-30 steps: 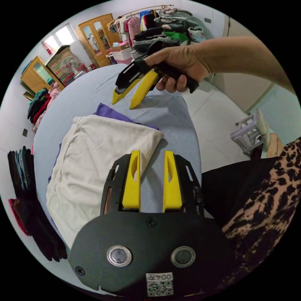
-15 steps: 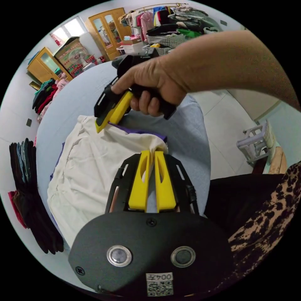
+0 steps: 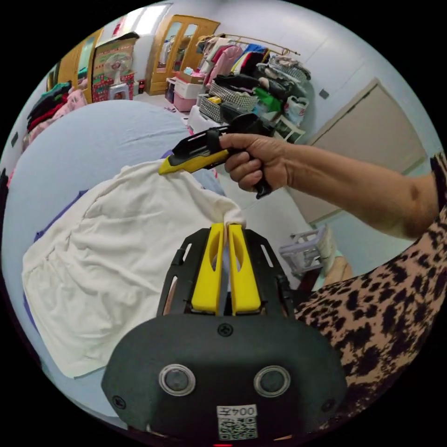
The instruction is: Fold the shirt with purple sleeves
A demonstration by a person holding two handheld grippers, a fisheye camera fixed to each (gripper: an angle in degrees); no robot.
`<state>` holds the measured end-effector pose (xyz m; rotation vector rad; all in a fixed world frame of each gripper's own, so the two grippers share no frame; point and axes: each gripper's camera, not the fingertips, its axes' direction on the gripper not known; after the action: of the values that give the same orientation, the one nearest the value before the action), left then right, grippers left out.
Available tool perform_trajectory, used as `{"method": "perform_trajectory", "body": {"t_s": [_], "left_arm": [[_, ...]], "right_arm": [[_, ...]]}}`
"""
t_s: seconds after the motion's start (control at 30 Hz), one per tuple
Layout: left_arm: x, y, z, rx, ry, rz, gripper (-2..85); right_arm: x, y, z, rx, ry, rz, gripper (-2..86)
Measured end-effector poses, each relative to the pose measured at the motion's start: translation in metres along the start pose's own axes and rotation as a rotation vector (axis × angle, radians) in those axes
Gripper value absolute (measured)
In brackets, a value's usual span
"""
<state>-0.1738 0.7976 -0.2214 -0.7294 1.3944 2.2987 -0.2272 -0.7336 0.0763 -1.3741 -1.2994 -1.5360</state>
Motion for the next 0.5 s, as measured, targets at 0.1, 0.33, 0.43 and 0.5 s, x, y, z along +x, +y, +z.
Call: {"method": "perform_trajectory", "body": {"t_s": [0.1,0.33,0.43,0.5], "left_arm": [[-0.038,0.013,-0.031,0.047,0.113,-0.093,1.8],[-0.170,0.113,-0.157,0.332,0.294,-0.395,1.9],[-0.232,0.180,-0.205,0.461,0.335,-0.527,2.0],[-0.270,0.219,-0.226,0.489,0.345,-0.594,2.1]], "right_arm": [[-0.012,0.001,0.016,0.011,-0.015,0.020,4.3],[-0.109,-0.012,0.138,0.016,0.013,-0.091,4.3],[-0.148,-0.016,0.220,-0.012,0.071,-0.144,4.4],[-0.167,-0.016,0.276,-0.036,0.109,-0.163,4.4]]}}
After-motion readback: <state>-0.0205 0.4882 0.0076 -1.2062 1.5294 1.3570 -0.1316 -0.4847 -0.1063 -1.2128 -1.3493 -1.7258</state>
